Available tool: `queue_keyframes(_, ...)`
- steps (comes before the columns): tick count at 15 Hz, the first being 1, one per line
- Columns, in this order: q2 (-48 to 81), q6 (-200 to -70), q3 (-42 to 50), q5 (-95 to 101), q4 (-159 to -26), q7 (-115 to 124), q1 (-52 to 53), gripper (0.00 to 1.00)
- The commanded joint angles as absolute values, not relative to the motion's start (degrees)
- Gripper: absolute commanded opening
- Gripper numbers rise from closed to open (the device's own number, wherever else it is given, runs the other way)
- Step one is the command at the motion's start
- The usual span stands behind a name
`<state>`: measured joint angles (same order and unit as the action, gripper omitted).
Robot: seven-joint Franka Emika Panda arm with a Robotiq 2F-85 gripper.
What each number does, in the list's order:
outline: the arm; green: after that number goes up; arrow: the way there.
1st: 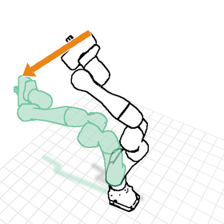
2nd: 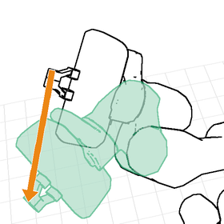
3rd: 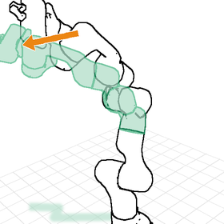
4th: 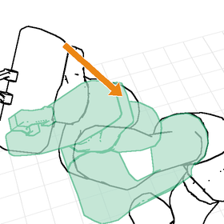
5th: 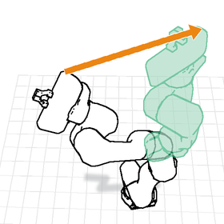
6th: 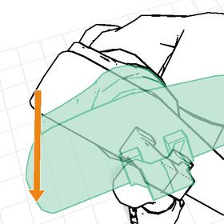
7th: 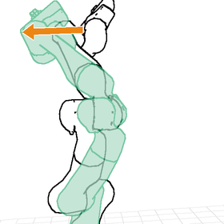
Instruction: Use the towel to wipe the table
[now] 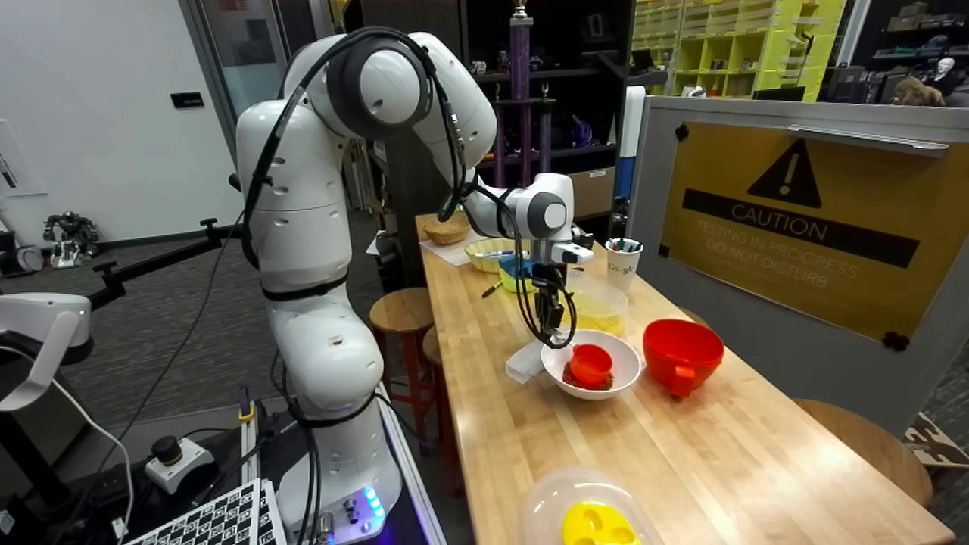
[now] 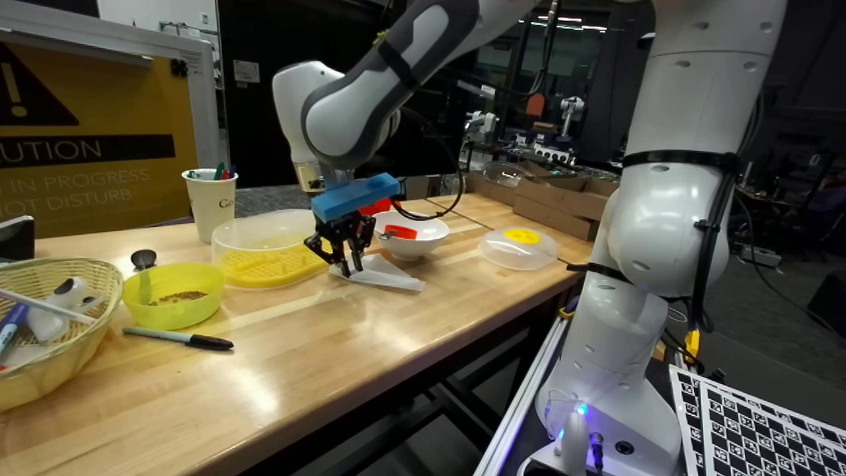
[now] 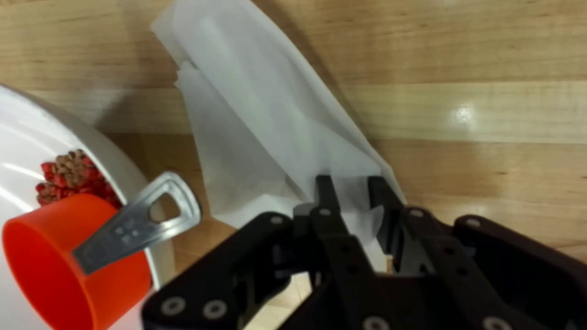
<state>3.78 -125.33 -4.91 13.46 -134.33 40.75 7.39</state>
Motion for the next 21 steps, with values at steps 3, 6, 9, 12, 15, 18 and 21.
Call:
queue_keyframes(3, 3.8, -125.2, -4.9, 13.4, -134.2, 40.7, 7.4, 0.27)
queue_keyframes(6, 3.8, -125.2, -4.9, 13.4, -134.2, 40.7, 7.4, 0.27)
queue_keyframes(9, 3.8, -125.2, -4.9, 13.4, -134.2, 40.7, 7.4, 0.27)
queue_keyframes(12, 3.8, -125.2, -4.9, 13.4, -134.2, 40.7, 7.4, 0.27)
queue_keyframes(15, 3.8, -125.2, -4.9, 13.4, -134.2, 40.7, 7.4, 0.27)
queue_keyframes(18, 3.8, -125.2, -4.9, 13.4, -134.2, 40.7, 7.4, 0.27)
queue_keyframes(21, 3.8, -126.2, -5.0, 13.2, -134.6, 39.8, 7.3, 0.57)
